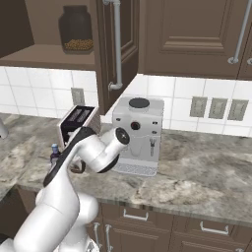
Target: Pick the syrup bottle and condiment bottle from the counter and place them in the cabinet.
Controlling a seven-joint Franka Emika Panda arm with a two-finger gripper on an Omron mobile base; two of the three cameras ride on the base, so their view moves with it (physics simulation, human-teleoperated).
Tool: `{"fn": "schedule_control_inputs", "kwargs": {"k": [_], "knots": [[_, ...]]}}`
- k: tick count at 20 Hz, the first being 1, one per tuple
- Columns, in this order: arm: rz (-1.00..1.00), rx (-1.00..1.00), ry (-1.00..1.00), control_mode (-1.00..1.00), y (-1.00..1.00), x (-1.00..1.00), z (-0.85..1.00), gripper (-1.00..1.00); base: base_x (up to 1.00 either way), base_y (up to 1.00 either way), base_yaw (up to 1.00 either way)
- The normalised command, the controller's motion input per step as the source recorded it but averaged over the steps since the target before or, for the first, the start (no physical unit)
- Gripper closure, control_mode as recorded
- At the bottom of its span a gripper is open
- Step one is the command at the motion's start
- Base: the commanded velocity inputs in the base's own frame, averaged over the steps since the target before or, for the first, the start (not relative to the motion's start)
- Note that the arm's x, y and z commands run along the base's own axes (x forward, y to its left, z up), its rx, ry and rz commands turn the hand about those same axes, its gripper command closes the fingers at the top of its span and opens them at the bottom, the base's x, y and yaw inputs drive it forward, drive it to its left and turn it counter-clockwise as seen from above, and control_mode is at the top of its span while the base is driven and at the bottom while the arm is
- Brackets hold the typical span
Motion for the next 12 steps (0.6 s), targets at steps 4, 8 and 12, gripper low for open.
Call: {"fn": "schedule_control_inputs", "kwargs": {"k": [4, 8, 12], "knots": [[0.19, 0.16, -0.1, -1.0, 0.0, 0.0, -0.15, -1.0, 0.0, 0.0, 0.0], [0.15, 0.17, -0.05, -1.0, 0.01, 0.04, -0.07, -1.0, 0.0, 0.0, 0.0], [0.13, 0.14, -0.03, -1.0, 0.12, 0.09, -0.04, -1.0, 0.0, 0.0, 0.0]]}}
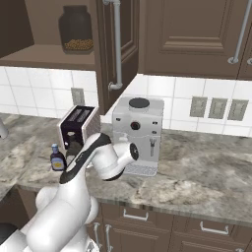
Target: Pick the syrup bottle and condiment bottle from the counter and place them in the cabinet.
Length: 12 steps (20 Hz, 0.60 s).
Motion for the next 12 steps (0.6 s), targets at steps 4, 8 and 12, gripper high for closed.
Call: {"fn": "schedule_control_inputs", "kwargs": {"k": [4, 8, 12], "knots": [[0.07, 0.12, -0.08, -1.0, 0.25, 0.09, 0.0, -1.0, 0.0, 0.0, 0.0], [0.03, 0.11, -0.08, -1.0, 0.33, 0.14, 0.0, -1.0, 0.0, 0.0, 0.0], [0.02, 0.1, -0.06, -1.0, 0.29, 0.15, 0.0, -1.0, 0.0, 0.0, 0.0]]}}
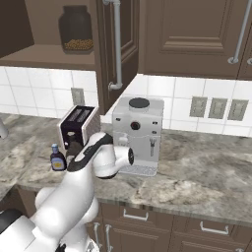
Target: Pick the syrup bottle and condiment bottle from the counter and place them in the cabinet.
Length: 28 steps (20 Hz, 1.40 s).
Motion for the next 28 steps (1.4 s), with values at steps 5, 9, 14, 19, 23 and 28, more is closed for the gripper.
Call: {"fn": "schedule_control_inputs", "kwargs": {"k": [5, 9, 14, 19, 23, 28], "knots": [[0.0, 0.05, -0.02, -1.0, 0.22, 0.22, 0.0, -1.0, 0.0, 0.0, 0.0], [0.0, 0.0, 0.01, -1.0, 0.03, 0.13, 0.0, -1.0, 0.0, 0.0, 0.0], [0.0, 0.01, 0.01, -1.0, -0.11, 0.01, 0.0, -1.0, 0.0, 0.0, 0.0], [0.0, 0.09, 0.0, -1.0, -0.3, 0.03, 0.13, -1.0, 0.0, 0.0, 0.0], [0.01, 0.01, 0.0, -1.0, -0.02, 0.0, 0.0, -1.0, 0.0, 0.0, 0.0], [0.0, 0.0, 0.03, -1.0, 0.0, 0.17, 0.0, -1.0, 0.0, 0.0, 0.0]]}}
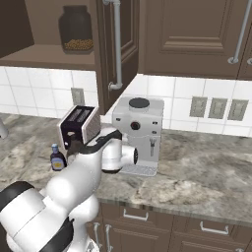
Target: Pick the syrup bottle and condiment bottle from the counter and place them in the cabinet.
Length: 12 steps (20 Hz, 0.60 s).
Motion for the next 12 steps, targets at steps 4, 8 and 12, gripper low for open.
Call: {"fn": "schedule_control_inputs", "kwargs": {"k": [4, 8, 12], "knots": [[0.0, 0.03, 0.03, -1.0, 0.0, 0.28, 0.02, -1.0, 0.0, 0.0, 0.0], [0.01, 0.04, 0.05, -1.0, 0.0, 0.21, 0.0, -1.0, 0.0, 0.0, 0.0], [0.07, 0.04, 0.09, -1.0, 0.06, 0.08, -0.02, -1.0, 0.0, 0.0, 0.0]]}}
